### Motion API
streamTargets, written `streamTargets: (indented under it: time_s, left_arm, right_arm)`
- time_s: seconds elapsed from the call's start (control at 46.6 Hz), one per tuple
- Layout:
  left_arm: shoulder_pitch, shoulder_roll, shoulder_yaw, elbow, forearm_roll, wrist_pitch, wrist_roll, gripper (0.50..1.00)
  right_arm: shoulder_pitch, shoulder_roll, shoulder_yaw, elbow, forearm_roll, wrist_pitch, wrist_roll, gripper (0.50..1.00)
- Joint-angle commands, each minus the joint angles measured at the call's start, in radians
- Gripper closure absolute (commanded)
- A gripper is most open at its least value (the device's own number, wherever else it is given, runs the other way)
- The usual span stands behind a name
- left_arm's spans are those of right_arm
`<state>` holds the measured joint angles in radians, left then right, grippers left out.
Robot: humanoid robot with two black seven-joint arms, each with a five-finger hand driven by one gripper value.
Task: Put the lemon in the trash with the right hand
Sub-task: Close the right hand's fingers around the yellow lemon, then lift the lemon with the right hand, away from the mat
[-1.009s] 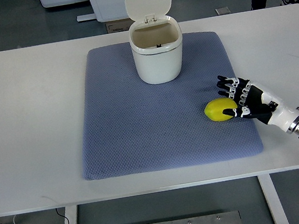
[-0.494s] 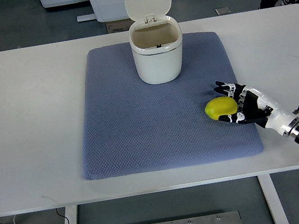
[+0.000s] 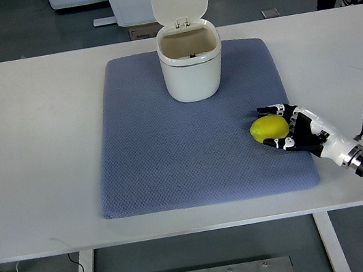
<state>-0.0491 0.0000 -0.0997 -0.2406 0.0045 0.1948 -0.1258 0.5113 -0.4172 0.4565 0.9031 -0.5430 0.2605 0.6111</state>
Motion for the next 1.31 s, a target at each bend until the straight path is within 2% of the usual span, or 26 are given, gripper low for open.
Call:
streamTargets:
  time_s: [0.0,0.107,0.193,0.386,0.966,1.288]
  left_arm:
    - [0.0,0.0,0.0,0.001,0.0,0.0,0.0,0.5]
    - [0.0,0.0,0.0,0.0,0.0,0.0,0.0,0.5]
    - [0.0,0.0,0.0,0.0,0.0,0.0,0.0,0.5]
    - [0.0,0.0,0.0,0.0,0.0,0.0,0.0,0.5]
    - [0.0,0.0,0.0,0.0,0.0,0.0,0.0,0.5]
    - [0.0,0.0,0.0,0.0,0.0,0.0,0.0,0.5]
  right_arm:
    - [0.001,0.0,-0.005,-0.001,0.0,0.0,0.0,0.841]
    - [0.003,-0.002,-0.012,-0.001,0.0,0.0,0.0,0.961]
    - [0.01,-0.003,-0.01,0.0,0.005,0.0,0.0,0.998]
    - [0.053,-0.015,-0.004,0.0,0.011,-0.001,0.0,1.0]
    - [0.197,-0.15,-0.001,0.01,0.08,-0.003,0.0,1.0]
    - [0.371,-0.193,-0.061,0.016,0.1,-0.04,-0.129,1.0]
